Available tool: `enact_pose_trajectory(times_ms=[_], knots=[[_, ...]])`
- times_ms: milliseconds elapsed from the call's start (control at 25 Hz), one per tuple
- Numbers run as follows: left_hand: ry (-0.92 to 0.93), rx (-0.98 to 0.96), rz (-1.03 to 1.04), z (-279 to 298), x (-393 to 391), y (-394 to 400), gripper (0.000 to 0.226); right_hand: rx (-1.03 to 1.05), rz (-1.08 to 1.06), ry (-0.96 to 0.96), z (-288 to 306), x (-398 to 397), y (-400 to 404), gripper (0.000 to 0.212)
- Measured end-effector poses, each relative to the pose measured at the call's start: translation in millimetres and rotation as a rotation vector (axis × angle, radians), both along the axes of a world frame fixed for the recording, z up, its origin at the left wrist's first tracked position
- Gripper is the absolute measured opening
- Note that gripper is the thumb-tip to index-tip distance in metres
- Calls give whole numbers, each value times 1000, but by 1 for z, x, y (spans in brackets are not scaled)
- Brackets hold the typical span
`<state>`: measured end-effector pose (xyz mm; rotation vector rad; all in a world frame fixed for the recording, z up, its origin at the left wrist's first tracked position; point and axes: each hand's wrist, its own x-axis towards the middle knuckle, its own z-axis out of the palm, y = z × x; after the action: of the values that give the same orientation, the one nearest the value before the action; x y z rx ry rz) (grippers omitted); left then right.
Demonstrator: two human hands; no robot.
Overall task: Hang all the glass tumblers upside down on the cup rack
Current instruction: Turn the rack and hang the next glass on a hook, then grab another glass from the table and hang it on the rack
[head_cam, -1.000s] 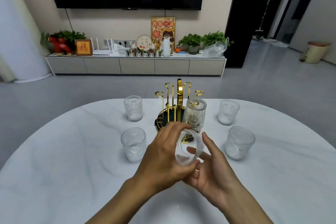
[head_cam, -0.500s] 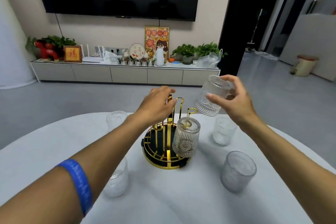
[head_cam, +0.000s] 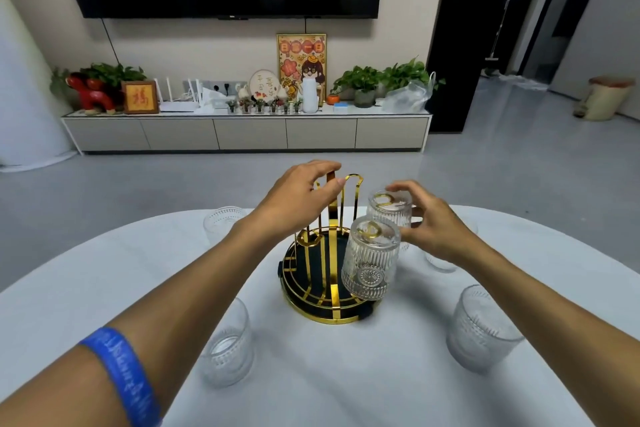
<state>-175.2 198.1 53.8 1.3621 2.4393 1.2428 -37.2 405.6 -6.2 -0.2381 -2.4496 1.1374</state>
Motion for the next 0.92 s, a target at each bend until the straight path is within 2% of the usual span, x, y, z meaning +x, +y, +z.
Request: enact_pose_trajectory(times_ms=[200, 360, 440, 520, 560, 640, 720, 760, 840, 920], knots=[[-17, -11, 8, -2, 3, 1, 50, -35, -8, -45, -6, 1, 0, 72], [-203, 28, 36, -4, 22, -21, 60, -52, -53, -96, -8, 26, -12, 87], [-174, 98, 144, -11, 33, -54, 55, -4, -275, 32, -9, 56, -25, 75], [-192, 306, 348, -32, 46, -104, 40, 68, -485, 216, -8, 85, -64, 50], [-283, 475, 483, -45, 54, -129, 32, 87, -500, 274, -9, 95, -92, 40], [-603, 720, 751, -69, 68, -168, 24, 111, -334, 276, -14, 98, -155, 33], [-982, 693, 836, -86, 79, -182, 29, 183, -135, 161, -21, 78, -214, 42], [-1139, 675, 825, -91, 82, -181, 34, 227, -65, 82, -24, 61, -237, 56], [-1268, 670, 799, -99, 88, -184, 44, 318, 18, -146, -28, 23, -272, 83], [-1256, 617, 830, -107, 91, -190, 46, 417, 13, -330, -31, -10, -290, 91]])
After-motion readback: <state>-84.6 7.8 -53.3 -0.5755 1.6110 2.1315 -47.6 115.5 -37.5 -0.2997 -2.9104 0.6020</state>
